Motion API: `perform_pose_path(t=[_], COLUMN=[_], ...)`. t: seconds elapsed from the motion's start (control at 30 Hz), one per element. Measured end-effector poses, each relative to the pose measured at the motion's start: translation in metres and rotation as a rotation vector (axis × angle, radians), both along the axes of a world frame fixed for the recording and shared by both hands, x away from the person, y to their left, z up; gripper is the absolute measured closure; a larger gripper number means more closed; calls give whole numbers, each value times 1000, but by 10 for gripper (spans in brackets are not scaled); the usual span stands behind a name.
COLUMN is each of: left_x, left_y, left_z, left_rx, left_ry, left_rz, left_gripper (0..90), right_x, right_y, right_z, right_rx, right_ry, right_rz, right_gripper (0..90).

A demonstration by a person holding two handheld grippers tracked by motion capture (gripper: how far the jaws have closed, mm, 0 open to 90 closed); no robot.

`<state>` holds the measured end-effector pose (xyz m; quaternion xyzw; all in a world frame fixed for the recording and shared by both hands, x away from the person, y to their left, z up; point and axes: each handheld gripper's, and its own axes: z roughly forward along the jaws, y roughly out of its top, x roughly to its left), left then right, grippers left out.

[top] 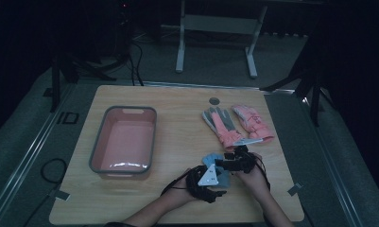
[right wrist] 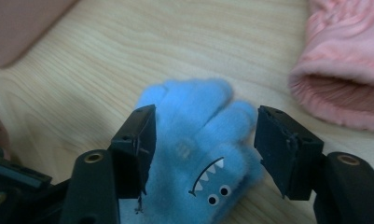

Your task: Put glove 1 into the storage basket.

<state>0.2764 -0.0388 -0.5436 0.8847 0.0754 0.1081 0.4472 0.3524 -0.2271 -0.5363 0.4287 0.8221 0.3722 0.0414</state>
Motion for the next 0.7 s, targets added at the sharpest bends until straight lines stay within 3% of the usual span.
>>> perform_pose_path(t=[0.07, 0.2, 0.4, 0.57, 0.63, 0.7], left_x=[0, -2, -4, -2, 1, 4], left_y=[-1, -3, -7, -9, -8, -7], left_z=[-1, -7, -12, -13, -12, -10], left_rx=[19, 113, 165, 173, 170, 145], left_ry=[-7, -60, -104, -109, -93, -52], left_rz=[-3, -12, 18, 60, 63, 77], left_gripper=[354, 419, 479, 600, 641, 695], right_x=[-1, -3, -6, -8, -7, -7], right_y=[2, 8, 14, 16, 16, 15], right_z=[-2, -10, -10, -9, -9, -10], right_rx=[-11, -53, -100, -111, -93, -64], right_ry=[-5, -20, -53, -66, -51, -22], right_rz=[-3, -2, 15, 45, 55, 65], right_gripper=[370, 352, 354, 506, 599, 701])
